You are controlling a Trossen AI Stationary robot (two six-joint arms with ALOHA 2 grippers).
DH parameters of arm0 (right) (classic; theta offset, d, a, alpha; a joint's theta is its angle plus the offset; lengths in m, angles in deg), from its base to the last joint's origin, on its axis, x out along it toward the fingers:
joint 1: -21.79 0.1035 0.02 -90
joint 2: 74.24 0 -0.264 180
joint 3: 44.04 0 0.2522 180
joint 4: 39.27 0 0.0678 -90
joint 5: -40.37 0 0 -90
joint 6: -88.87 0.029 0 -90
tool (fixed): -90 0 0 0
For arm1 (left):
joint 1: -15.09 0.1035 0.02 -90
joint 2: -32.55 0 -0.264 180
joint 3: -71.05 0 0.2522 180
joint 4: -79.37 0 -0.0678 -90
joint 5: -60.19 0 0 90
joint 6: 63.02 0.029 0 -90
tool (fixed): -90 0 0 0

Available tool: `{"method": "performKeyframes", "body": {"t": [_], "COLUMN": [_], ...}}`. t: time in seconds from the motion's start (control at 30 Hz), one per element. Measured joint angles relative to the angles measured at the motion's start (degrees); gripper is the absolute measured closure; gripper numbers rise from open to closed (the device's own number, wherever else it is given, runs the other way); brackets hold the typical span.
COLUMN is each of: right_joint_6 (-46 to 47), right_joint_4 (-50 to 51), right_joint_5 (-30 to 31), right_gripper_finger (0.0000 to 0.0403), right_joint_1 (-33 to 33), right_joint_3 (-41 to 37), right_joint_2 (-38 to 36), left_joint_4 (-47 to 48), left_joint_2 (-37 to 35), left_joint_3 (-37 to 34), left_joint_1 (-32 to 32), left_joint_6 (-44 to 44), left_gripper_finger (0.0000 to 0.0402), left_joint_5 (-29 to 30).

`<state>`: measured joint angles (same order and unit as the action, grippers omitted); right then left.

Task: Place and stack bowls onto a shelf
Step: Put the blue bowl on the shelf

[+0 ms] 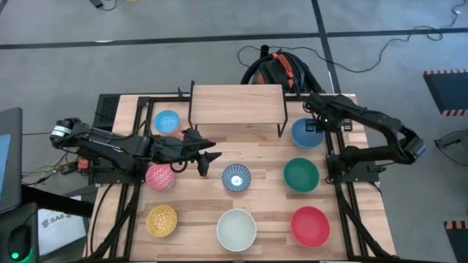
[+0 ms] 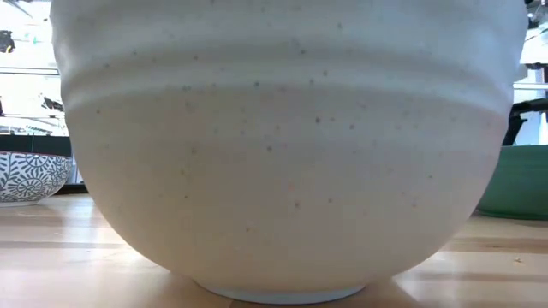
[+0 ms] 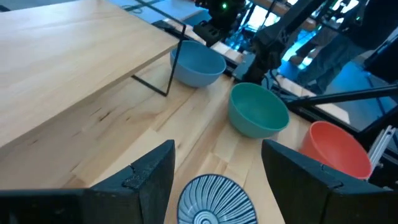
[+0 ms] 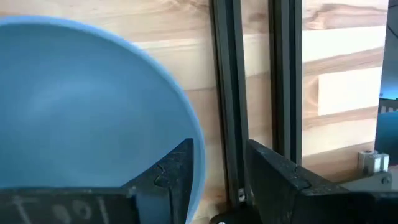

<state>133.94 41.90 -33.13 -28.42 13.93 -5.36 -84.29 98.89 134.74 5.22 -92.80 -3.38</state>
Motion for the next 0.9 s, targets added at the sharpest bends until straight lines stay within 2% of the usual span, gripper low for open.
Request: {"method": "performKeyframes", "body": {"t": [0.2,0.37,0.57,0.63,0.73,0.9], "right_joint_6": [-5.8,-8.0,-10.0,-10.57,-10.66,-7.43], "right_joint_4": [-4.88,-5.21,-2.3,-1.01,2.52,9.14], "right_joint_5": [-5.82,-6.32,-7.44,-7.35,-5.43,4.49], "right_gripper_finger": [0.0252,0.0296,0.0372,0.0376,0.0376,0.0376], "right_joint_1": [-3.14,-3.63,-2.94,-2.81,-2.87,-2.87], "right_joint_3": [0.0,0.02,0.23,0.27,1.36,6.31], "right_joint_2": [5.57,9.31,5.78,2.82,-1.28,-6.3], "left_joint_4": [2.05,2.06,2.49,2.76,2.88,2.82], "left_joint_2": [0.0,0.0,-0.02,-0.02,-0.02,-0.02], "left_joint_3": [0.0,-0.02,-0.04,-0.04,-0.07,-0.07], "left_joint_1": [0.58,1.67,2.13,2.45,3.25,5.18], "left_joint_6": [2.26,3.18,3.84,4.22,4.24,4.26], "left_gripper_finger": [0.0177,0.0177,0.0177,0.0177,0.0177,0.0177], "left_joint_5": [1.2,0.84,0.8,0.71,0.64,-0.78]}}
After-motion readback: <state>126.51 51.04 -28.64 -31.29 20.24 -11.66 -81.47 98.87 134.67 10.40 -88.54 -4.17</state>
